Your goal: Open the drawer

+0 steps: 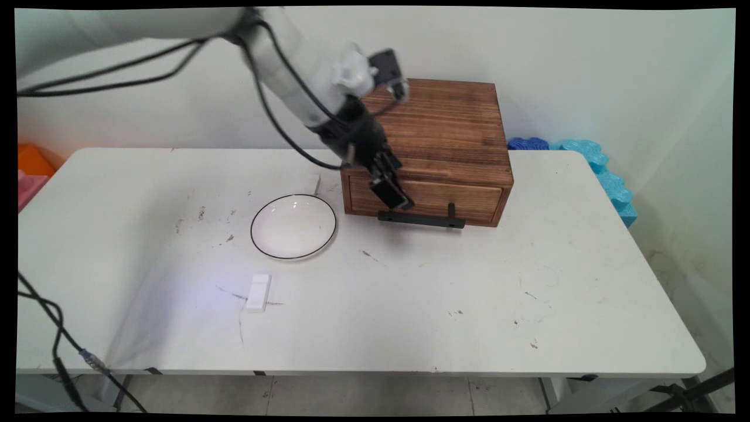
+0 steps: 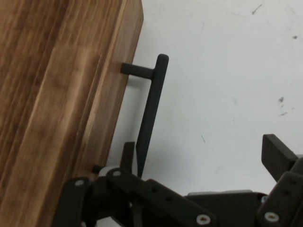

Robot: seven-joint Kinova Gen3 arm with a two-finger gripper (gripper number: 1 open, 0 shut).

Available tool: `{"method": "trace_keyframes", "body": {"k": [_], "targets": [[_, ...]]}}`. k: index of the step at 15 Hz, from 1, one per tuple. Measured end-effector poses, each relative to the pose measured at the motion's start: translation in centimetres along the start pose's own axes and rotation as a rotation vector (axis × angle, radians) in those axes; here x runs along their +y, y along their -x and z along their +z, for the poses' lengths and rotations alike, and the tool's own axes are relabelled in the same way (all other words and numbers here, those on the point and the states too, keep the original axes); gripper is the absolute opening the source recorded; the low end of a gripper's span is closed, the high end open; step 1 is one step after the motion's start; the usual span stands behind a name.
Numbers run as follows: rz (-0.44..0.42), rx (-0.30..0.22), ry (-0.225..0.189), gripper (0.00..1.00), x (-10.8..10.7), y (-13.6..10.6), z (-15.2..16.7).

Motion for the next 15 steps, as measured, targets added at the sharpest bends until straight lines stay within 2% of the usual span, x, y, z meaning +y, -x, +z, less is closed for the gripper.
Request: {"method": "trace_keyframes", "body": {"k": [8, 15], "targets": [[0.112, -0.089, 0.003, 1.0, 0.1, -1.5, 8.2], [0.165, -0.126, 0.0, 1.0, 0.1, -1.4, 12.2]]}}
